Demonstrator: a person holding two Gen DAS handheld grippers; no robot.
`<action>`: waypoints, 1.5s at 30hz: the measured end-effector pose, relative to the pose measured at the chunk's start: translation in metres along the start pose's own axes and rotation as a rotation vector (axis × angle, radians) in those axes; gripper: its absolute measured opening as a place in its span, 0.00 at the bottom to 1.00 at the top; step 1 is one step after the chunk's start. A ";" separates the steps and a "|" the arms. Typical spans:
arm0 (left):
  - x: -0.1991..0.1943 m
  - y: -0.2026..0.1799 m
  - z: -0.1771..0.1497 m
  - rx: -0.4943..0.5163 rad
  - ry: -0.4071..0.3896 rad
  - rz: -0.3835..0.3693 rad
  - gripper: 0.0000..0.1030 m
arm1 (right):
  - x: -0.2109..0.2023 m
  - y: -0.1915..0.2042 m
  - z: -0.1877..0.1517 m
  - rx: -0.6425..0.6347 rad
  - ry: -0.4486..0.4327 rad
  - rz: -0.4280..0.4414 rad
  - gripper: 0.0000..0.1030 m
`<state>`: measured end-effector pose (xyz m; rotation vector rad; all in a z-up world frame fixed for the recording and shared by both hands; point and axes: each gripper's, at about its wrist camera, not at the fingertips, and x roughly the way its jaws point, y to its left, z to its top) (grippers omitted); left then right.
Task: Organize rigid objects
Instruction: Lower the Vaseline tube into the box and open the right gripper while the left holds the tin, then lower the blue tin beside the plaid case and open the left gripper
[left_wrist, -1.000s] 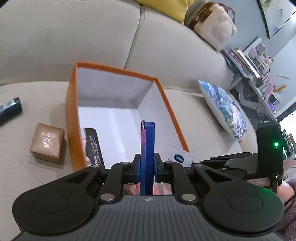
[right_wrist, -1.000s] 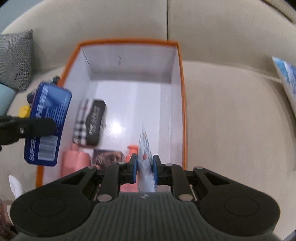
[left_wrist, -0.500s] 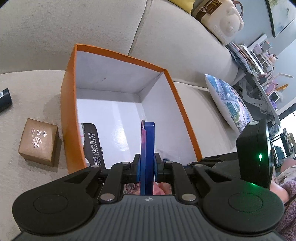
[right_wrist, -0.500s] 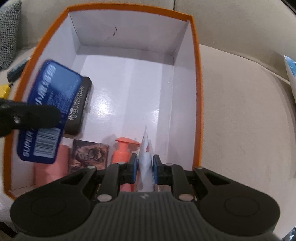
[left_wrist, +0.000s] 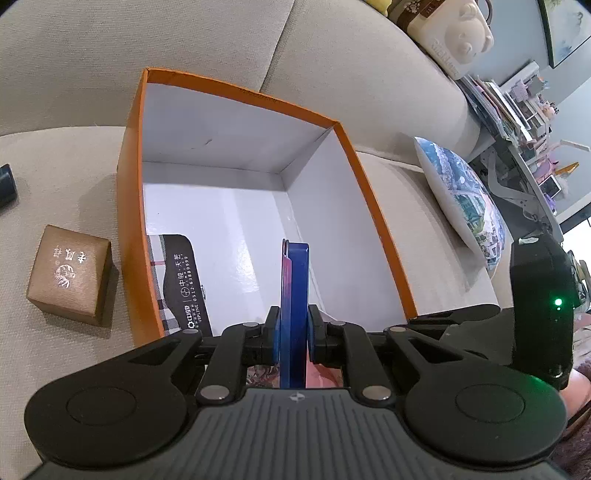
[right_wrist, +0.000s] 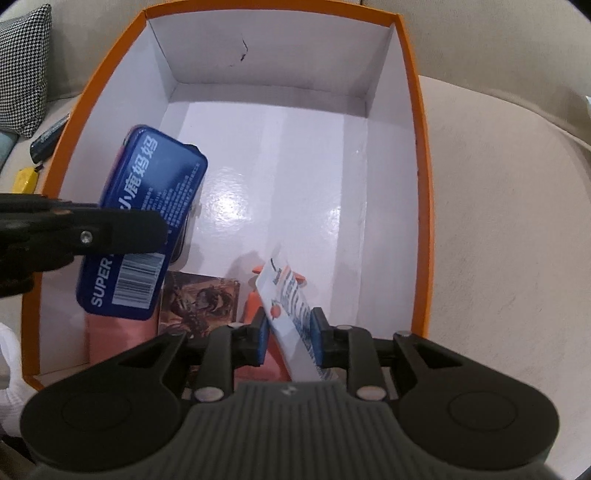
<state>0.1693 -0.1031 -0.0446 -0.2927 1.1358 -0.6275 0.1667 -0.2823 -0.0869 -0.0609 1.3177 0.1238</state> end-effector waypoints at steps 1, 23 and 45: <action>0.000 0.000 0.000 0.001 0.000 0.000 0.14 | -0.001 0.000 -0.001 0.002 0.001 0.006 0.25; 0.023 -0.009 0.011 0.037 0.043 0.014 0.14 | 0.008 0.004 0.003 -0.055 -0.010 0.002 0.13; 0.089 -0.009 0.031 -0.119 0.151 0.259 0.14 | -0.031 -0.010 0.004 0.040 -0.180 -0.019 0.13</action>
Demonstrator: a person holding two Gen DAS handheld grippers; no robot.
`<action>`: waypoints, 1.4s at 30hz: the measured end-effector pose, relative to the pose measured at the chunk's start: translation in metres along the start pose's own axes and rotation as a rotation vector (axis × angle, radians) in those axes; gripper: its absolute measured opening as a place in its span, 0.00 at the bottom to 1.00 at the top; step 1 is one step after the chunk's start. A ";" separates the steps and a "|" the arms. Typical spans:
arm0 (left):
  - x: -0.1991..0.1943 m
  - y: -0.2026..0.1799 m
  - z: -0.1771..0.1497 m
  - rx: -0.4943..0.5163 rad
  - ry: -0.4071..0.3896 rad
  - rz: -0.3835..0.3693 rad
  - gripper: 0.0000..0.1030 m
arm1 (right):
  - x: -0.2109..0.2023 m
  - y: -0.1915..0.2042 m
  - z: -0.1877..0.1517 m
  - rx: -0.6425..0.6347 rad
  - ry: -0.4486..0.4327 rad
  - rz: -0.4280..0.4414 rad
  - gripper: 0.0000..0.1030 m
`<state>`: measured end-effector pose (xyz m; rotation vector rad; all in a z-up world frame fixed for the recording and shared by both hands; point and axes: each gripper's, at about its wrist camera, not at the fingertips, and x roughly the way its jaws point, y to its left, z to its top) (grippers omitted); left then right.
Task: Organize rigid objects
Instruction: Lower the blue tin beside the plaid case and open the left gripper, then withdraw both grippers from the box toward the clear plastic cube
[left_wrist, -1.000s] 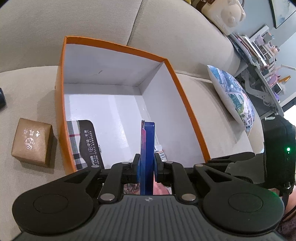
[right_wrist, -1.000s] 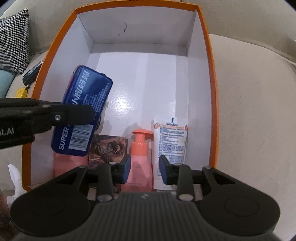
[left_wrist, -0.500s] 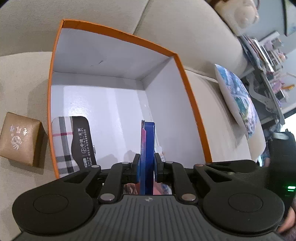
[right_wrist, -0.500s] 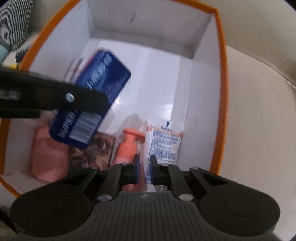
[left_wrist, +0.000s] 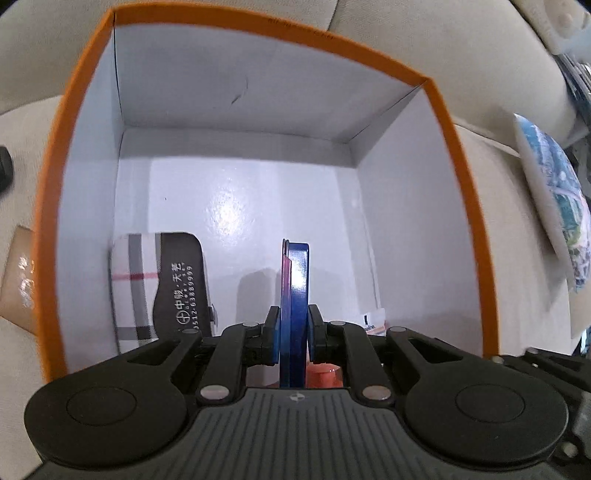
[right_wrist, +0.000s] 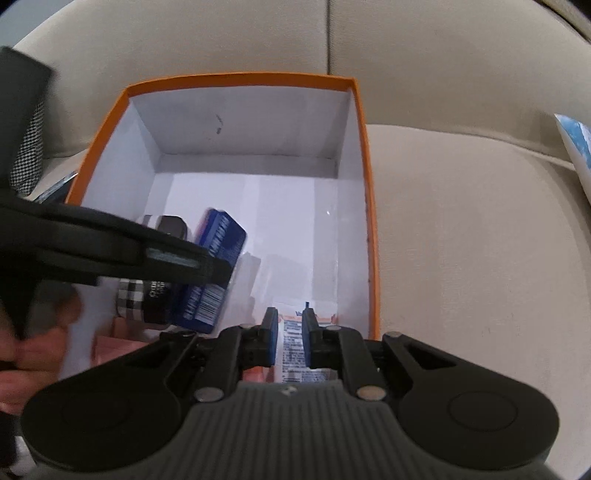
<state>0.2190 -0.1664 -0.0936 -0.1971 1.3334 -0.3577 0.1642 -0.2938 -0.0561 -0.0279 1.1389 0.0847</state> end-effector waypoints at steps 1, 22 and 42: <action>0.002 0.000 -0.001 -0.009 -0.005 -0.006 0.14 | -0.001 0.001 0.001 -0.005 -0.004 0.001 0.13; -0.008 -0.014 -0.010 0.088 -0.059 0.199 0.37 | 0.005 -0.001 0.000 -0.033 0.006 0.010 0.19; -0.154 0.064 -0.037 0.029 -0.374 0.081 0.34 | 0.038 0.016 0.011 0.017 0.029 0.157 0.22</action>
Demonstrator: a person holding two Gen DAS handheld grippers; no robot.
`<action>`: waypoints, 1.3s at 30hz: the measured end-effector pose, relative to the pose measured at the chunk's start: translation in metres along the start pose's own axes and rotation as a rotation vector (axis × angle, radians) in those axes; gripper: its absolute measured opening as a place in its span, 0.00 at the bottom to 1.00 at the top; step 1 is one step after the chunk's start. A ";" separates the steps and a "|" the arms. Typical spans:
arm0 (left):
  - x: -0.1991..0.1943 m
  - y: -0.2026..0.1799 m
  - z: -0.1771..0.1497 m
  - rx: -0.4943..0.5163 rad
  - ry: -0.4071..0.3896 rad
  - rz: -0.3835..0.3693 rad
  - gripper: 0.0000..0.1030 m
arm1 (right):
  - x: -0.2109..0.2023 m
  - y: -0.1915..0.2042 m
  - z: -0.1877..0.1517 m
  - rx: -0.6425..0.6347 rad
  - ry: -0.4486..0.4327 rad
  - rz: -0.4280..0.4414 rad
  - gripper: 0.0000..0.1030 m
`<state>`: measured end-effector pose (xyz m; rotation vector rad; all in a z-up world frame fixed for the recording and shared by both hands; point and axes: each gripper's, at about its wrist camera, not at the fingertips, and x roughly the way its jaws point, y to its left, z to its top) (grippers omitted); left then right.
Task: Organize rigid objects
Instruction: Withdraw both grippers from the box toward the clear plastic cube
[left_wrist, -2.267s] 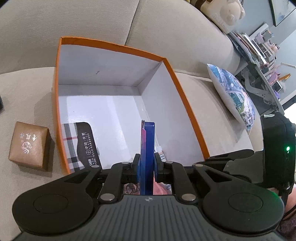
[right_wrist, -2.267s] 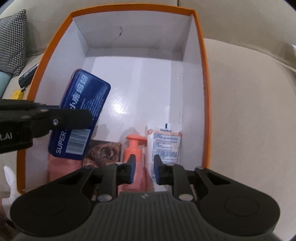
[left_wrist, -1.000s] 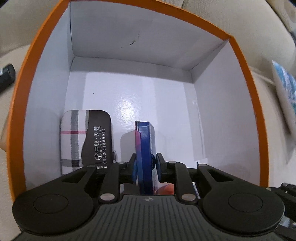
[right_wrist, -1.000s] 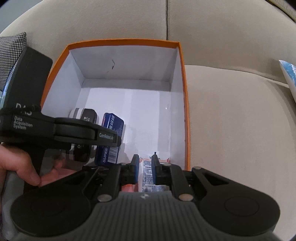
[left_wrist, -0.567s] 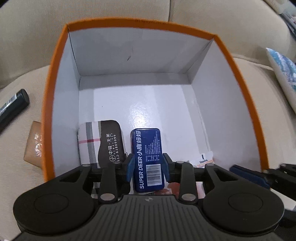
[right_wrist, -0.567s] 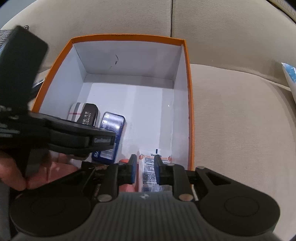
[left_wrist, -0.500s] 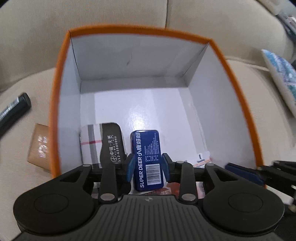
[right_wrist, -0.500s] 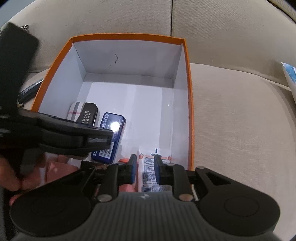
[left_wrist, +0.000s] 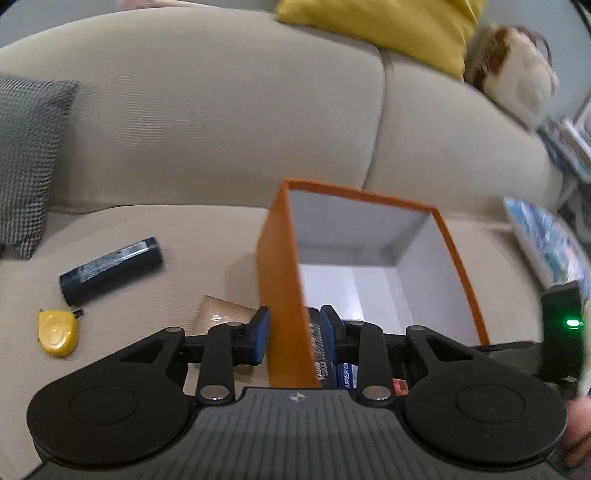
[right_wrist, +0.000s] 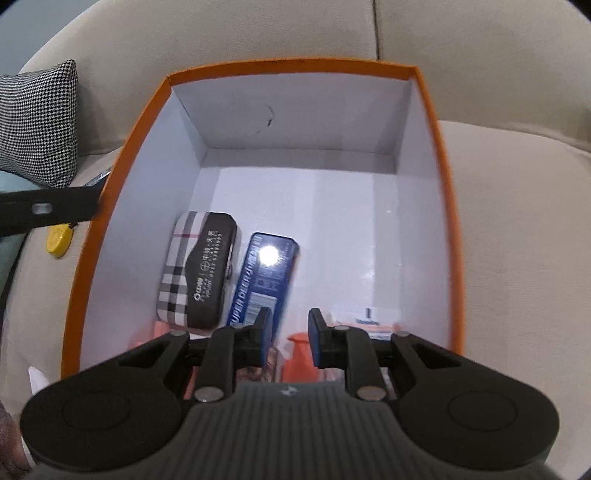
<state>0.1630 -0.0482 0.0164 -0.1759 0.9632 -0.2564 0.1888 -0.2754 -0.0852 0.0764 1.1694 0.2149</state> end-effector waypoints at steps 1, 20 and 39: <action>-0.002 0.008 0.000 -0.019 0.001 -0.004 0.34 | 0.006 0.001 0.003 0.012 0.004 0.006 0.22; 0.011 0.044 -0.014 -0.063 0.063 0.045 0.34 | 0.049 0.014 0.016 -0.011 0.044 0.052 0.26; -0.057 0.063 -0.030 0.047 0.013 0.043 0.34 | -0.030 0.067 0.007 -0.181 -0.136 0.004 0.42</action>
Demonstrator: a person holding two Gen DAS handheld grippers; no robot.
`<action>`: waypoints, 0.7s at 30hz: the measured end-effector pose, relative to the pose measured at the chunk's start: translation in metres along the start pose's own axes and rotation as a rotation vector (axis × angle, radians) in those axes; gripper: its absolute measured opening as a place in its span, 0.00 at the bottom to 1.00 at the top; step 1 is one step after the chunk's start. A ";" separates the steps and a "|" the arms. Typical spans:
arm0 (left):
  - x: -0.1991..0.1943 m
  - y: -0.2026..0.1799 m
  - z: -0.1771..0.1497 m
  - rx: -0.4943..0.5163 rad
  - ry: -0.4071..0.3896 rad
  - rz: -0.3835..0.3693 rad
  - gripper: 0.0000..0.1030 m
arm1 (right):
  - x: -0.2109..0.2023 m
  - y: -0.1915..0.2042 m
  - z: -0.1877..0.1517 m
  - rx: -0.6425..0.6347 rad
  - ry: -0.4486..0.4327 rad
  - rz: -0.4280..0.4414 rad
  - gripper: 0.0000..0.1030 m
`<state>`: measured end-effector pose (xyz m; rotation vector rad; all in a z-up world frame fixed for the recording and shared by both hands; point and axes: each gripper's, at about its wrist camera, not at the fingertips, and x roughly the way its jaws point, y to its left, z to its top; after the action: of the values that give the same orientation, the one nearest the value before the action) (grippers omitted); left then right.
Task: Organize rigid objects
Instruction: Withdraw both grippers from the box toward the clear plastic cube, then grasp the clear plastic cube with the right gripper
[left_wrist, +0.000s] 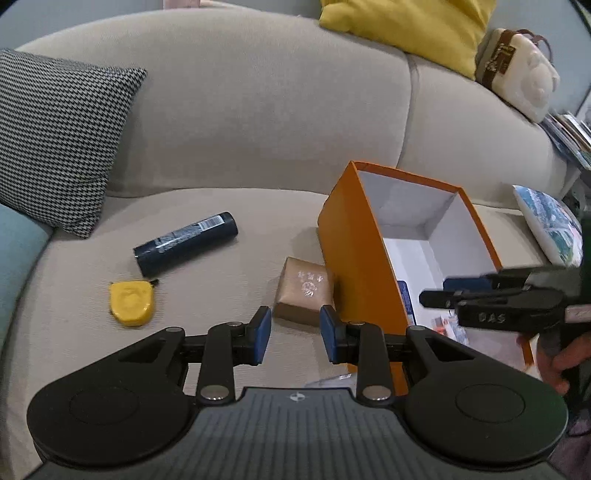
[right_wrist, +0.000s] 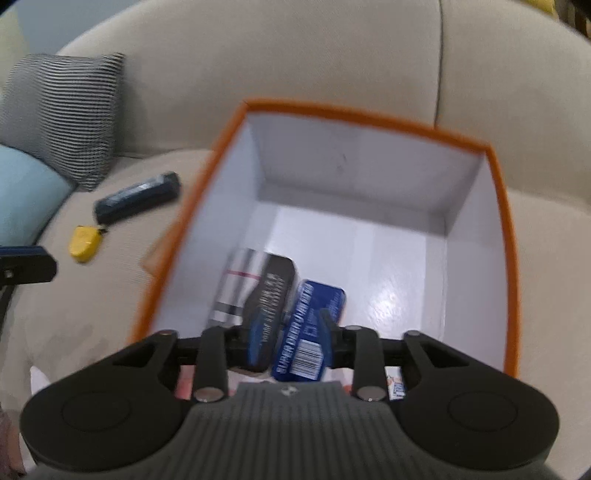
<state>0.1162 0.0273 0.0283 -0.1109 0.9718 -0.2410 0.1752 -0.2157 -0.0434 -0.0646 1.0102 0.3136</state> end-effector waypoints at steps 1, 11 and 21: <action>-0.005 0.001 -0.003 0.008 -0.004 -0.002 0.34 | -0.008 0.005 0.000 -0.013 -0.015 0.008 0.43; -0.035 0.015 -0.045 0.111 0.025 -0.007 0.38 | -0.042 0.084 -0.014 -0.207 -0.091 0.109 0.48; -0.021 0.022 -0.057 0.159 0.067 -0.033 0.45 | 0.003 0.151 -0.029 -0.652 0.129 0.081 0.55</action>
<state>0.0607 0.0545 0.0090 0.0271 1.0139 -0.3532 0.1093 -0.0768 -0.0474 -0.6417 1.0047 0.7114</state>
